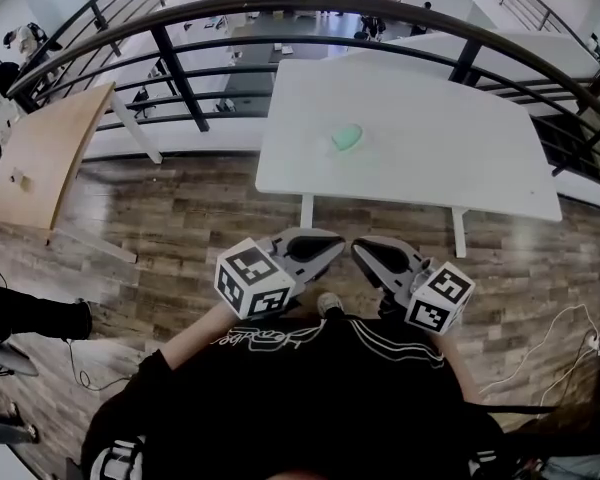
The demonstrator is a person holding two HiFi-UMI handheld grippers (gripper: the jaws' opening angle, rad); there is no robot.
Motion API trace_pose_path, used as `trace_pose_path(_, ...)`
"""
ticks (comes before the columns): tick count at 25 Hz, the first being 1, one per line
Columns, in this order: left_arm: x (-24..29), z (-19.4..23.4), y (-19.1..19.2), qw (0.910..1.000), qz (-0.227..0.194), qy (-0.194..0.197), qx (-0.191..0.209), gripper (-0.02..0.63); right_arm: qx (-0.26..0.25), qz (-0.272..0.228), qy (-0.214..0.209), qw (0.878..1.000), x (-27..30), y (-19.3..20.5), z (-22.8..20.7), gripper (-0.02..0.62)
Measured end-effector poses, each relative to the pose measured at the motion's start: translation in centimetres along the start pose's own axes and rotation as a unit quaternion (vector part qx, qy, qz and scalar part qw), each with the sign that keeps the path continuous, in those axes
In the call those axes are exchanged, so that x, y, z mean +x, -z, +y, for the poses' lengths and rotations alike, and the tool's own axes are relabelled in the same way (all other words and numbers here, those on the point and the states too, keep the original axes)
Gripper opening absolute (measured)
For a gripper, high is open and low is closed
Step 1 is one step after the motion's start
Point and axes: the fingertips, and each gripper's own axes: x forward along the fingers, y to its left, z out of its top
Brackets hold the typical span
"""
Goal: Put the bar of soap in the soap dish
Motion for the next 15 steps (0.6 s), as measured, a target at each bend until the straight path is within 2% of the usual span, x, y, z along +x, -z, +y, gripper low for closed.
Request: trace_pose_path(15, -1.1, -1.7, 1.1, 1.0, 0.0, 0.007, -0.006, 0.008, 0.008, -0.003, 0.007, 1.0, -0.6, 1.3, 1.8, 0.025)
